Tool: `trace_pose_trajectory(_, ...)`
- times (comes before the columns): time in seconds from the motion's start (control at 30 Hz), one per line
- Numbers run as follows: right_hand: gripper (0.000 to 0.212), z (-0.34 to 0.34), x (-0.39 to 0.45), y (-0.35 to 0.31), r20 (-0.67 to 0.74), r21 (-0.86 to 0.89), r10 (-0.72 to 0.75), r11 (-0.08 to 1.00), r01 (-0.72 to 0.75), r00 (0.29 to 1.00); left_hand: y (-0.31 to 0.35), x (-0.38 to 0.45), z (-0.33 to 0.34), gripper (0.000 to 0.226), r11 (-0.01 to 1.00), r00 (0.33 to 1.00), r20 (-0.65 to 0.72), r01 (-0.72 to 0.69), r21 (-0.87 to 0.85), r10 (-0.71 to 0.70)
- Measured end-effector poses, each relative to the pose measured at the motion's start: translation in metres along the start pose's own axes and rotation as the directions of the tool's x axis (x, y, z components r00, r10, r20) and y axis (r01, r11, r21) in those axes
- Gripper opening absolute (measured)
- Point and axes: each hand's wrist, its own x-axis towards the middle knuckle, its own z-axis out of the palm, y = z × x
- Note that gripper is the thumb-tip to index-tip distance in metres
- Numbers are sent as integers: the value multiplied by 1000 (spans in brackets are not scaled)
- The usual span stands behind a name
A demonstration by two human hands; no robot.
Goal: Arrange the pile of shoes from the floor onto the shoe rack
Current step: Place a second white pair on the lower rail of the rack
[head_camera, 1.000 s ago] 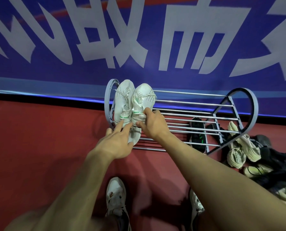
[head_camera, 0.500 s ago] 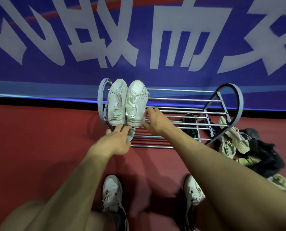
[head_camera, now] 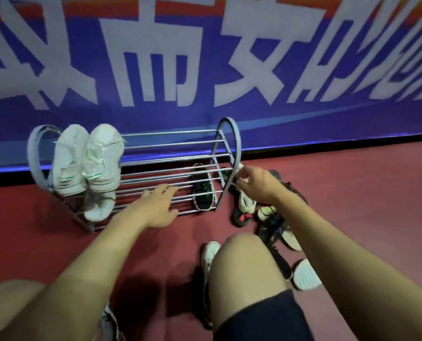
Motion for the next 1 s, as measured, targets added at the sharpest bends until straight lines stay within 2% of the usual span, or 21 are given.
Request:
trace_pose_trajectory(0.1,30,20,-41,82,1,-9,175,985,-175,985,29,20,25,74,997,997,-6,-79,9,79)
trace_pose_trajectory(0.23,47,77,-86,181,8,-27,385,923,-385,923,49,38,52,67,991,988,-73,-135,-3,134)
trace_pose_trajectory(0.4,48,146,-131,257,118,-93,635,773,-628,764,66,61,86,58,987,986,-53,-158,10,158)
trace_pose_trajectory(0.53,52,188,-151,301,193,-196,699,715,-671,688,94,98,109,53,975,973,-62,-223,15,224)
trace_pose_trajectory(0.63,65,211,-157,330,189,-145,760,648,-748,622,129,121,126,50,955,954,-75,-294,-40,290)
trace_pose_trajectory(0.73,76,230,-153,359,238,-72,851,496,-865,468,151,137,147,48,943,946,-50,-323,-77,320)
trace_pose_trajectory(0.8,80,242,-149,380,283,-74,872,434,-898,399,156,146,160,47,941,945,-25,-327,-86,326)
trace_pose_trajectory(0.93,88,258,-143,397,408,-71,838,425,-902,363,151,160,180,45,936,941,-14,-338,-93,339)
trace_pose_trajectory(1.0,83,272,-142,398,408,-27,834,417,-908,371,147,165,185,44,937,941,-13,-336,-95,337)
